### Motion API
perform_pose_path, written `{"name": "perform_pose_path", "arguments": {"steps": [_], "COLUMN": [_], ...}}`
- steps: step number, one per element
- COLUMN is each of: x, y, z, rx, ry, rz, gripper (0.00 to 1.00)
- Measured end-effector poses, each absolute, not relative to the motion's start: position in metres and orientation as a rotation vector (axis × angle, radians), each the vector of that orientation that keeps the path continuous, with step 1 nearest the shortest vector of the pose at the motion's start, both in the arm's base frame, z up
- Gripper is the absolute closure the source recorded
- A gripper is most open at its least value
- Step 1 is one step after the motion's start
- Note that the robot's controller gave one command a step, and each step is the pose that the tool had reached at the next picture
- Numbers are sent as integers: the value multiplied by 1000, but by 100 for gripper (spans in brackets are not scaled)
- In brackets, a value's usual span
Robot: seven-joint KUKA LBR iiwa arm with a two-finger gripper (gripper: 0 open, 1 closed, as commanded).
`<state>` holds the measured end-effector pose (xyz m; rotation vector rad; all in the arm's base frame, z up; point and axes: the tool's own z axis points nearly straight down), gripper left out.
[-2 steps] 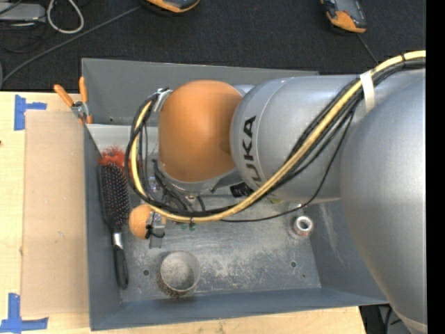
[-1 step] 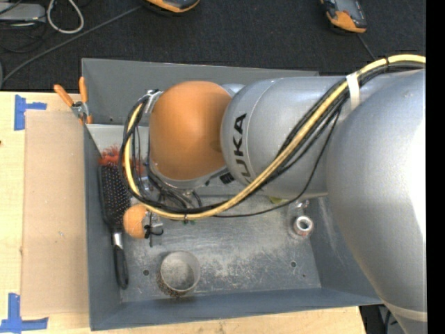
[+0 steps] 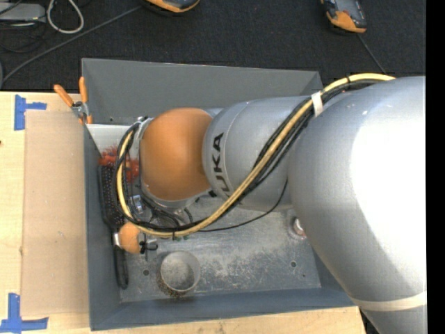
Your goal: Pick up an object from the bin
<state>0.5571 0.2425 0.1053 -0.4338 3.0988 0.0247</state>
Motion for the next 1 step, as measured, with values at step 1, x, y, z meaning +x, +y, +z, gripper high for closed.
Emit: {"name": "perform_pose_path", "arguments": {"steps": [1], "x": [562], "y": [240], "z": [79], "rx": [-212], "ry": [3123], "rz": [34], "gripper": [0]}}
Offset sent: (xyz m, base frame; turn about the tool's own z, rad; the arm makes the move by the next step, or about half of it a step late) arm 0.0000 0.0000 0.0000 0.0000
